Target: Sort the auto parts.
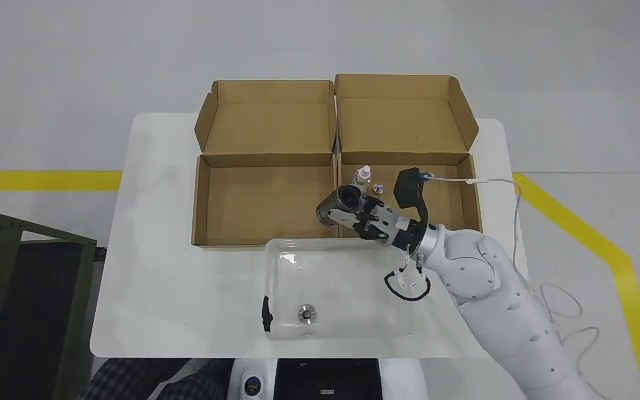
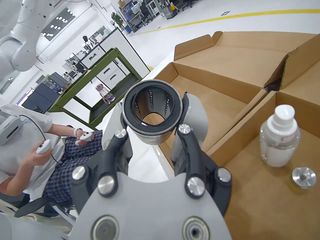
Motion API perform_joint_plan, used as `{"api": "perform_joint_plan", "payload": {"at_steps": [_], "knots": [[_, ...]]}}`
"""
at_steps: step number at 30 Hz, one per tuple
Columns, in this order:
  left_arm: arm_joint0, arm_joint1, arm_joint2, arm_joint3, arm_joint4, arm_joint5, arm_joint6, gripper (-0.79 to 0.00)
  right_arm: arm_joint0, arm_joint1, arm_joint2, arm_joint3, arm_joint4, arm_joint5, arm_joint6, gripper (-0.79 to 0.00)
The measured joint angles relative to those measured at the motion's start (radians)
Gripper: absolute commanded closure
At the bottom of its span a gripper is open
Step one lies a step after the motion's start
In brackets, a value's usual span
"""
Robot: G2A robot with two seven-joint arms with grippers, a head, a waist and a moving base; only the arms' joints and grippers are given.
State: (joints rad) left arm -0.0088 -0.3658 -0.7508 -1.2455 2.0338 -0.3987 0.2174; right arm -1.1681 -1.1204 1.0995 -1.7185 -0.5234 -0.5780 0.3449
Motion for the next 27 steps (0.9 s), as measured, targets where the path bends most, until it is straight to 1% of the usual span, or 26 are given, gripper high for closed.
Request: {"api": "perform_joint_plan", "payload": {"at_steps": [6, 14, 27], "knots": [[0.000, 0.000, 0.000, 0.000, 0.000, 0.000, 0.000, -0.785, 0.030, -0.011, -0.037, -0.001, -0.111, 0.050, -0.026, 0.000], [0.000, 0.000, 0.000, 0.000, 0.000, 0.000, 0.000, -0.785, 0.086, -0.030, -0.095, 0.019, -0.220, 0.112, -0.048, 0.000], [0.000, 0.000, 0.000, 0.000, 0.000, 0.000, 0.000, -0.785, 0.209, -0.077, -0.218, 0.115, -0.376, 0.229, -0.053, 0.000]]}}
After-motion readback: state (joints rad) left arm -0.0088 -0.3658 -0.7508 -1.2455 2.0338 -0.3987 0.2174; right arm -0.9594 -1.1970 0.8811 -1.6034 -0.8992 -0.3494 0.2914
